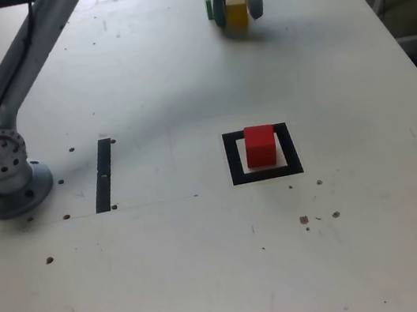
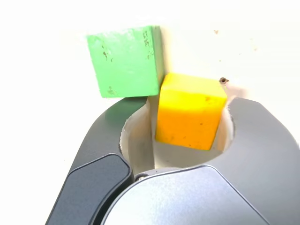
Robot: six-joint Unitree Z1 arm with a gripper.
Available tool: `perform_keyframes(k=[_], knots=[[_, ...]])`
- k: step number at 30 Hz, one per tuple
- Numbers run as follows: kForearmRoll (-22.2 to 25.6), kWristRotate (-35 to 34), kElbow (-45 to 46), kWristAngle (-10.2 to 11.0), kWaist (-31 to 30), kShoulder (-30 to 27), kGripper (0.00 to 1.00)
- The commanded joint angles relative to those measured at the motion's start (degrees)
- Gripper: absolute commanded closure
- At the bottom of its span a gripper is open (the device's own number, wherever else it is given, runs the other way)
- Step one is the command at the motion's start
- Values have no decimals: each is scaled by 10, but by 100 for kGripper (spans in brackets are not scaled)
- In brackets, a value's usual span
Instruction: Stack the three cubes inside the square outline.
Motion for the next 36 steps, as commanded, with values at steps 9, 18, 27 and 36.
perform_keyframes(k=[9,18,27,36], knots=[[12,-4,-4,1,-3,-1,59],[62,-23,-8,7,-57,-67,61],[69,-86,105,7,-136,-184,61],[32,-207,346,1,-274,-344,61]])
